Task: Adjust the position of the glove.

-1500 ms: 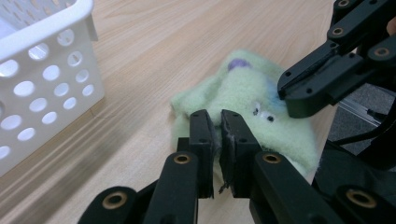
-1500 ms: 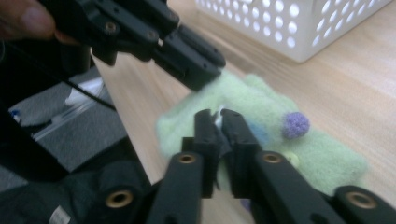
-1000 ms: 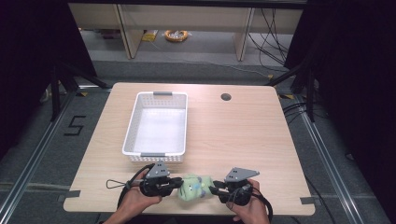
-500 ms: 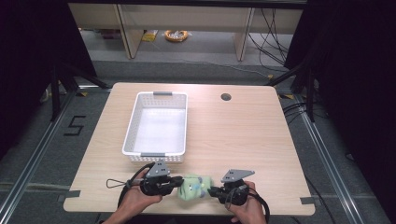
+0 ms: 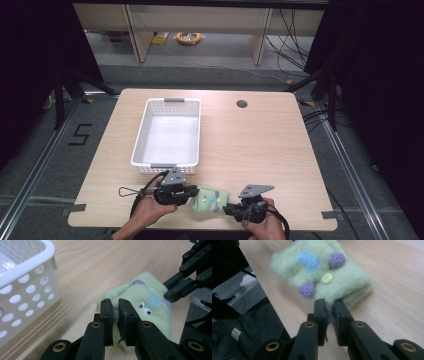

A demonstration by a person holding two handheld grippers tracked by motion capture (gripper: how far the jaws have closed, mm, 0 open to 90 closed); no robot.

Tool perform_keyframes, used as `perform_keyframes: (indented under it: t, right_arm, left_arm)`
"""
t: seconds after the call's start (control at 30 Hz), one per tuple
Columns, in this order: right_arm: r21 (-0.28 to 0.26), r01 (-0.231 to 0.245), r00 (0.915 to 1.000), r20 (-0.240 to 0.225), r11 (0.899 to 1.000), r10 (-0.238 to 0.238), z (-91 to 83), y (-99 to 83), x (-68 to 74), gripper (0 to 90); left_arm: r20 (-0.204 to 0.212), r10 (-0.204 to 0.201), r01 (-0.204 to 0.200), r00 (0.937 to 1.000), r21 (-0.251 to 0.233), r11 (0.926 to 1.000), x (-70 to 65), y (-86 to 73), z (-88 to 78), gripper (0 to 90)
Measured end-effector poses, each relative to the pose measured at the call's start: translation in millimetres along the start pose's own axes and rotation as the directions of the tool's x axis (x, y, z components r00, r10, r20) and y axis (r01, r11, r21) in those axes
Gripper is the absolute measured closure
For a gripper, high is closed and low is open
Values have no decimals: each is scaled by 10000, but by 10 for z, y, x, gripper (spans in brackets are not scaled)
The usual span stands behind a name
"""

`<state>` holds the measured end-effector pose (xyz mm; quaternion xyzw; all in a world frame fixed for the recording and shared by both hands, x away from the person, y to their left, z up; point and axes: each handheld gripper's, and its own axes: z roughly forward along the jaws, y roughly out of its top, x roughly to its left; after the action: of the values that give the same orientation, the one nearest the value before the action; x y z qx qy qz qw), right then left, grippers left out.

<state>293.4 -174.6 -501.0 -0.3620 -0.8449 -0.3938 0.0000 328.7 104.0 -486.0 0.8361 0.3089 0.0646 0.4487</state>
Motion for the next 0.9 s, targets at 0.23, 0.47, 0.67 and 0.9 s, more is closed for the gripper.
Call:
perform_keyframes:
  t: [0.23, 0.47, 0.67, 0.9]
  right_arm:
    - [-282, -116, 9998, 163, 9995, 120, -95, 45, -19, 622]
    - [-997, -26, 9963, 847, 9950, 111, -153, 129, -93, 471]
    - [-516, -272, 9974, 655, 9983, 306, 42, 208, -116, 420]
    - [-104, -534, 9978, 390, 9985, 538, 163, 207, -197, 457]
  left_arm:
    - [-80, -1050, 1048, 9944, -193, 9943, 50, -56, -125, 572]
    - [225, -2146, 2154, 9764, -384, 9758, 12, -83, -225, 400]
    - [484, -2479, 2474, 9676, 149, 9688, -97, -118, -89, 323]
    - [497, -2788, 2756, 9591, 633, 9592, -43, -158, 59, 386]
